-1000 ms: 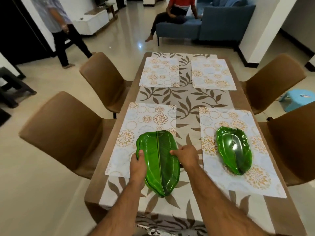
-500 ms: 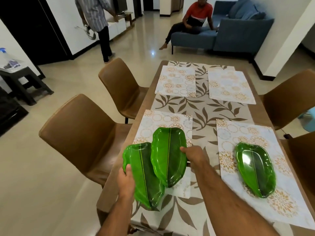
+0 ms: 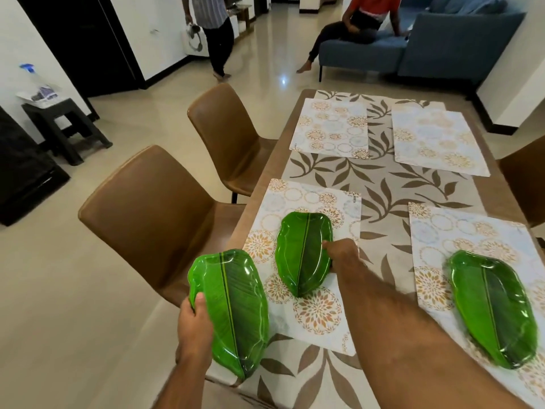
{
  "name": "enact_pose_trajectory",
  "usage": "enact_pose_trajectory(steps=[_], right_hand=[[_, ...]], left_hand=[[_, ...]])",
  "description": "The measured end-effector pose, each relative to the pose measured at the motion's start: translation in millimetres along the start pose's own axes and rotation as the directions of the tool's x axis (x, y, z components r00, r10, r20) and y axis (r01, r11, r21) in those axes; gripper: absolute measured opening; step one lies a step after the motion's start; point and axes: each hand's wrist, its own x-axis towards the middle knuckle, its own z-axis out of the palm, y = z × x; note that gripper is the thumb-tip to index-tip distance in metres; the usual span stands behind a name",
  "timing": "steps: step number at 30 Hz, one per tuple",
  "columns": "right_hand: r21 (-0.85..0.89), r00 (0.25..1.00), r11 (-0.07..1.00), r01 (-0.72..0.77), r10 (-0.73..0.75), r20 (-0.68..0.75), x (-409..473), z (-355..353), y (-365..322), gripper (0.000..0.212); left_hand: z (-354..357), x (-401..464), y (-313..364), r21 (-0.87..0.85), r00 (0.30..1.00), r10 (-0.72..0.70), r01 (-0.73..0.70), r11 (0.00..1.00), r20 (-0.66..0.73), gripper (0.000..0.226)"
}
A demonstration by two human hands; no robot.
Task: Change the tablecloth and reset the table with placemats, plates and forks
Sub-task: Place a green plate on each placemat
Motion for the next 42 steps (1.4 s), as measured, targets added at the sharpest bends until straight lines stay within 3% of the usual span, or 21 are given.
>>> enact_pose_trajectory(steps=[2, 4, 12, 14, 15, 17, 20, 24, 28, 31, 35, 42], right_hand=[[-0.167, 0.992, 0.986, -0.017, -0.004, -0.125, -5.7, 4.2, -7.4, 0.058], [-0.240, 0.977, 0.971, -0.007, -0.045, -0.210, -14.7, 4.1, -11.7, 0.062], [-0.366, 0.953, 0.925, 0.102, -0.196, -0.230, -96.4, -4.8, -4.1, 0.036], [-0.278, 0.949, 0.932, 0.234, -0.281, -0.143, -137.8, 0.4, -3.7, 0.037], [-0.153, 0.957, 0.950, 0.274, -0.285, -0.057, -160.0, 5.0, -3.8, 0.038], [0.120, 0.964, 0.972, 0.203, -0.220, 0.149, -212.0, 15.1, -2.1, 0.045], [0.215, 0.924, 0.966, 0.145, -0.210, 0.321, -281.2, 29.5, 8.7, 0.041], [0.320, 0.933, 0.918, 0.235, -0.305, 0.190, -340.9, 51.7, 27.7, 0.020], [0.303, 0.926, 0.898, 0.320, -0.364, 0.100, -382.9, 74.6, 39.1, 0.008], [0.342, 0.900, 0.853, 0.394, -0.433, 0.043, -421.9, 94.6, 51.5, 0.009], [0.433, 0.905, 0.827, 0.358, -0.421, 0.057, -474.2, 125.8, 64.8, 0.012], [0.470, 0.893, 0.810, 0.350, -0.441, 0.095, -551.2, 204.8, 19.5, 0.020]], left_hand=[[-2.3, -0.6, -2.5, -0.021, 1.000, 0.002, -0.002, 1.000, 0.002, 0.026], [-6.4, -2.0, -2.5, -0.053, 1.000, -0.003, 0.003, 0.999, 0.006, 0.023], [-32.7, -27.4, 26.3, -0.111, 0.995, 0.043, -0.033, 0.993, 0.090, 0.017], [-40.0, -35.5, 35.4, -0.114, 0.989, 0.061, -0.046, 0.992, 0.134, 0.018], [-42.6, -39.7, 39.4, -0.109, 0.985, 0.063, -0.046, 0.993, 0.161, 0.018], [-55.2, -55.3, 51.4, -0.118, 0.971, 0.074, -0.049, 0.992, 0.225, 0.018], [-86.5, -85.6, 67.1, -0.159, 0.956, 0.096, -0.053, 0.986, 0.276, 0.015], [-134.6, -110.0, 63.5, -0.212, 0.933, 0.067, 0.010, 0.977, 0.352, 0.018], [-186.6, -128.9, 60.5, -0.275, 0.919, 0.030, 0.086, 0.957, 0.393, 0.019], [-232.3, -141.9, 51.5, -0.332, 0.906, 0.049, 0.102, 0.938, 0.419, 0.021], [-295.3, -155.2, 41.9, -0.367, 0.894, 0.091, 0.087, 0.926, 0.440, 0.026], [-399.8, -123.7, 43.4, -0.428, 0.923, 0.131, 0.039, 0.903, 0.361, 0.025]])
